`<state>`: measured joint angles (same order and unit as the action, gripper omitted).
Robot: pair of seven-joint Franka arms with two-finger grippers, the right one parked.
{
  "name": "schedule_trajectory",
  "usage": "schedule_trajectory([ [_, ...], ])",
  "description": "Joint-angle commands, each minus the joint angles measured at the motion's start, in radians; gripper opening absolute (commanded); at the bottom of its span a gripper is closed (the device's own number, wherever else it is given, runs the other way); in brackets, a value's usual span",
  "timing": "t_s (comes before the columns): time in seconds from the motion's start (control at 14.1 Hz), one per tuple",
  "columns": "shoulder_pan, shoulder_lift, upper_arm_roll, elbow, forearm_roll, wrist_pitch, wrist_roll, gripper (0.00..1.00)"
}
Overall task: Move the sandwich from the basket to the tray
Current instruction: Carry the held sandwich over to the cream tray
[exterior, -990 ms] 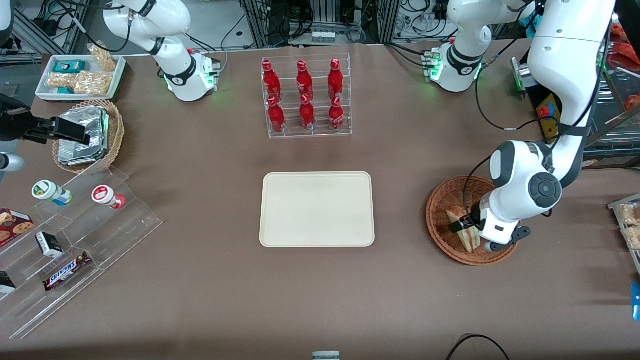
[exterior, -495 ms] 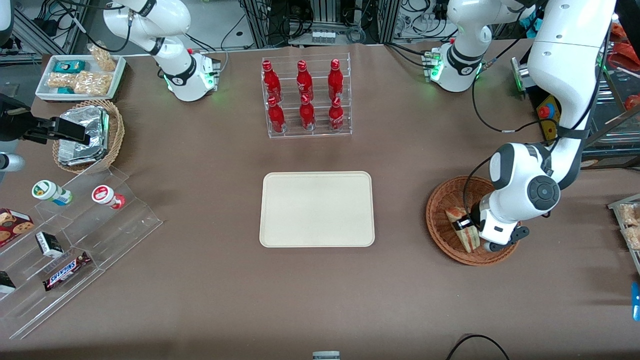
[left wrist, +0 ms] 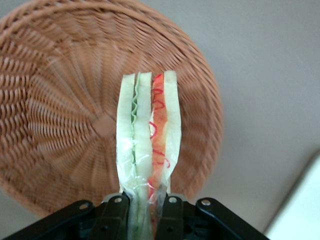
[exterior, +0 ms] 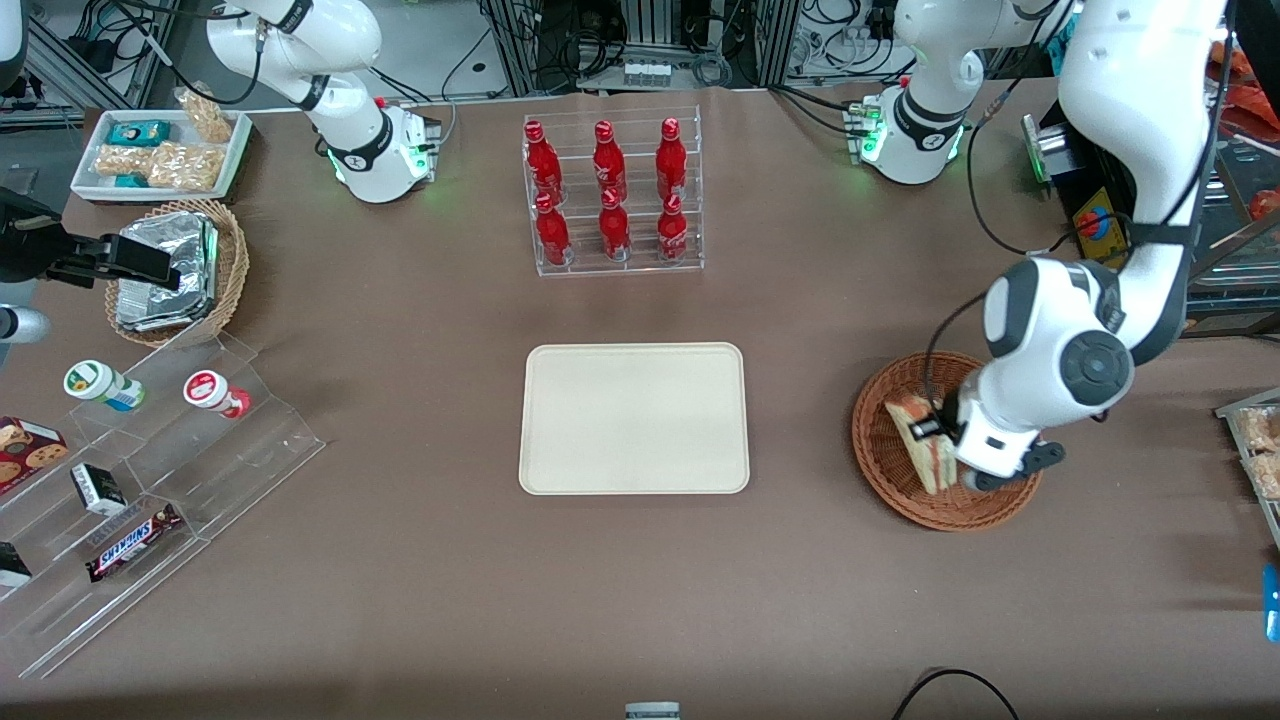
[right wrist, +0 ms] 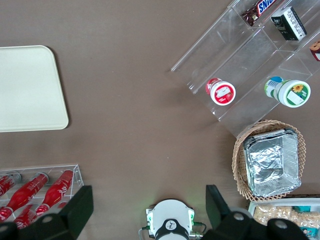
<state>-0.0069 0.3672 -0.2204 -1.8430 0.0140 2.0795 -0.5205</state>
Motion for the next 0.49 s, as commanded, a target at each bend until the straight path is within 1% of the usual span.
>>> schedule_trajectory([
  [0.0, -0.176, 0.008, 0.007, 0.075, 0.015, -0.079, -0.057, 0.16],
  [0.21, -0.329, 0.116, 0.007, 0.195, 0.009, -0.079, -0.151, 0.16],
  [0.35, -0.424, 0.212, 0.007, 0.284, 0.011, -0.073, -0.241, 0.16],
  [0.42, -0.451, 0.254, 0.007, 0.335, 0.011, -0.073, -0.272, 0.17],
])
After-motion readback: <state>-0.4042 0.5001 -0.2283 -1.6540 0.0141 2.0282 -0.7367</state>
